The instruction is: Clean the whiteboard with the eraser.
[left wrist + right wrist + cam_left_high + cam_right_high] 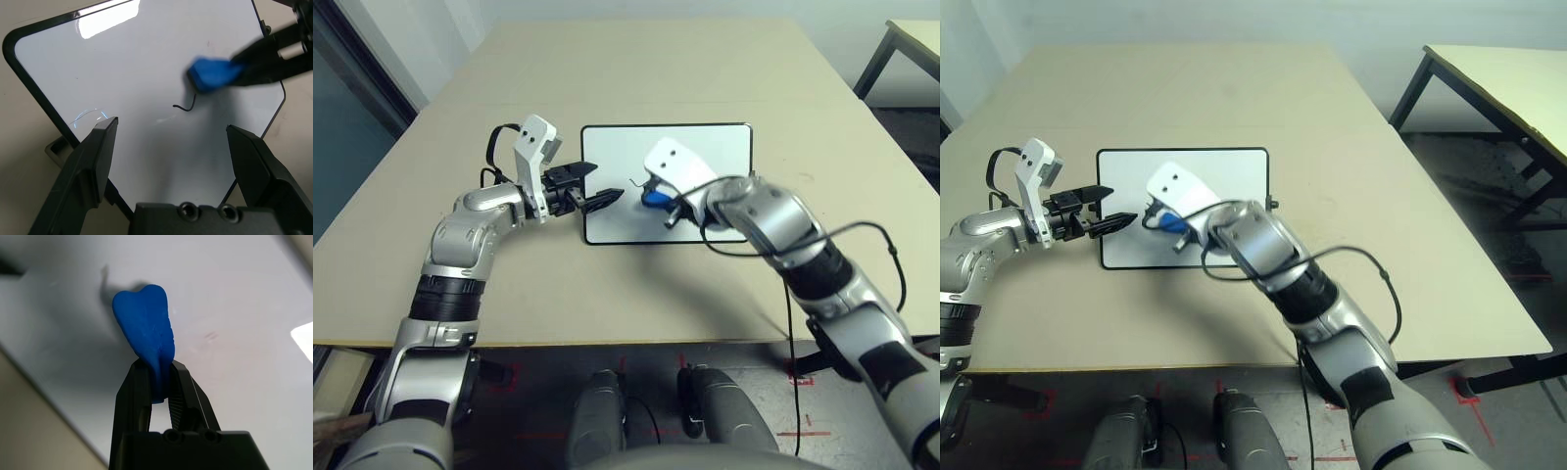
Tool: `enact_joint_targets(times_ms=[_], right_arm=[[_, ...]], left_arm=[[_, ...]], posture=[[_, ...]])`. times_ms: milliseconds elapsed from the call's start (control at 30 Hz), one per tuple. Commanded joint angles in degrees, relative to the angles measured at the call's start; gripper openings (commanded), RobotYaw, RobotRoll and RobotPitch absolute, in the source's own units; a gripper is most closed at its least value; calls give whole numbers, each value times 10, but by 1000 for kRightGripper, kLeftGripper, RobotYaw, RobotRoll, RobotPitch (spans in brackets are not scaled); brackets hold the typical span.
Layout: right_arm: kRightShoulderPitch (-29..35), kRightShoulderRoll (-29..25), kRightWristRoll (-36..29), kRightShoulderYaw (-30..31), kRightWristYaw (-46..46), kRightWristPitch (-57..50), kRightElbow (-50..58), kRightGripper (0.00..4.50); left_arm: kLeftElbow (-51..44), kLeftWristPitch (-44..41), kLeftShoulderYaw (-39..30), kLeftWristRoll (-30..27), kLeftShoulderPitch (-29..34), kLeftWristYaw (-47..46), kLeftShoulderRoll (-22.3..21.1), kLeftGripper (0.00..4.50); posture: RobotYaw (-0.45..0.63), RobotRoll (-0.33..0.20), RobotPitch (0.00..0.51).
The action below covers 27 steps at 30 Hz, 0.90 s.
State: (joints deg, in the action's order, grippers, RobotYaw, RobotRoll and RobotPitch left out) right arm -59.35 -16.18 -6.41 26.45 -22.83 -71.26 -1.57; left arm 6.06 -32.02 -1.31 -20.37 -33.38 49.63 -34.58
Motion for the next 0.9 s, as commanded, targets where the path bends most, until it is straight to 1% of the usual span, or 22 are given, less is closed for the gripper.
enact_joint_targets(times_ms=[33, 233, 300, 433, 567, 667, 767, 900], right_arm=[[-1, 13, 6, 2, -5, 10, -17, 473], [55, 10, -14, 55, -22, -56, 85, 473], [62, 6, -15, 64, -27, -63, 100, 473], [34, 9, -6, 51, -30, -39, 63, 473], [-12, 23, 7, 23, -25, 11, -18, 473], [-24, 32, 13, 20, -26, 31, -46, 472], [6, 29, 5, 50, -37, 0, 3, 472], [40, 10, 0, 83, -50, -30, 60, 472]], left_arm=[[-12, -9, -1, 0, 6, -1, -5, 4500], [-19, -16, -9, -2, 9, -9, -9, 4500], [-20, -18, -11, -3, 9, -10, -11, 4500], [-21, -19, -12, -4, 11, -11, -12, 4500], [-23, -20, -13, -4, 13, -13, -12, 4500], [-24, -20, -14, -4, 14, -13, -11, 4500], [-24, -18, -17, -4, 20, -13, -13, 4500], [-25, -16, -20, -4, 25, -14, -13, 4500]], posture=[[-52, 0, 121], [-42, 0, 123], [-39, 0, 124], [-37, 0, 124], [-33, 0, 122], [-28, 0, 120], [-24, 0, 119], [-20, 0, 120]])
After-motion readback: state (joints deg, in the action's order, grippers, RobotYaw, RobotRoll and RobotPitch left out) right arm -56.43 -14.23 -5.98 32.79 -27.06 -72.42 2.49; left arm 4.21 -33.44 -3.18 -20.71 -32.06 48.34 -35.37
